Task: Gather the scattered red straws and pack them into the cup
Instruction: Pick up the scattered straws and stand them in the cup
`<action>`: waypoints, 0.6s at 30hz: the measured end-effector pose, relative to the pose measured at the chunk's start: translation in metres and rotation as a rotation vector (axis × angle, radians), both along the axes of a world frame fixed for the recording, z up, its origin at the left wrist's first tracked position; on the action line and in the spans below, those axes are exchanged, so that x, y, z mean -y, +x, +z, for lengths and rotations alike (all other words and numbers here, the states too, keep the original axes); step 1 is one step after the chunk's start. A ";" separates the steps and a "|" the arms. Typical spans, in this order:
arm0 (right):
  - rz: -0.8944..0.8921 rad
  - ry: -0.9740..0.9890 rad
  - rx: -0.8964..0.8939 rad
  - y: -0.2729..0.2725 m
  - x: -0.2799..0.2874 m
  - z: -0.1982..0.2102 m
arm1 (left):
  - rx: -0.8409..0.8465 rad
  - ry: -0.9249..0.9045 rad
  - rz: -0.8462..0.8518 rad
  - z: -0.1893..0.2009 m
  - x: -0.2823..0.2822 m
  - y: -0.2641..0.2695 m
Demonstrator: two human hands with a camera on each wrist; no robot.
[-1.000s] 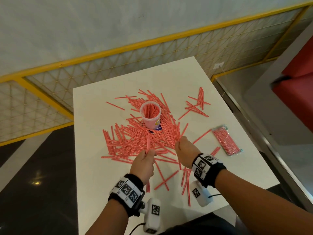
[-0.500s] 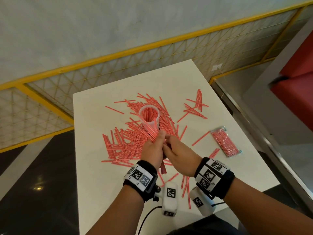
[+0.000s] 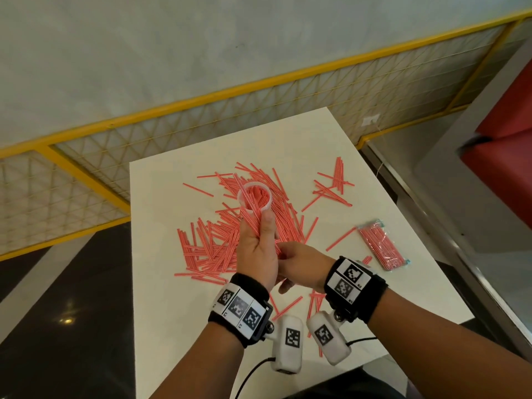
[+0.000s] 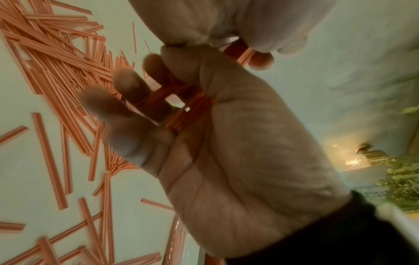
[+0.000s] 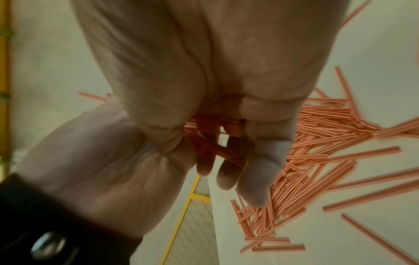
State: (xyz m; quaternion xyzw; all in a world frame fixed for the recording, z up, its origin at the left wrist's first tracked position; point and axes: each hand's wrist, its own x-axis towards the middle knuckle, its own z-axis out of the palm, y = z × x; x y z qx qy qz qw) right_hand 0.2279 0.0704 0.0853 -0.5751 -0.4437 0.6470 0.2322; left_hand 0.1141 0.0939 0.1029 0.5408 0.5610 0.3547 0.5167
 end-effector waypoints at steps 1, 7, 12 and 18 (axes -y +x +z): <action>0.006 -0.009 -0.004 -0.003 -0.002 0.000 | 0.037 0.021 0.001 0.000 -0.001 0.000; -0.043 0.105 -0.002 -0.008 -0.007 0.006 | 0.170 0.072 -0.016 0.017 -0.014 -0.009; -0.033 0.186 0.004 -0.015 -0.013 0.008 | 0.284 0.097 0.028 0.036 -0.022 -0.011; 0.034 0.259 0.125 -0.021 -0.020 0.015 | 0.209 0.370 0.085 0.040 -0.021 -0.017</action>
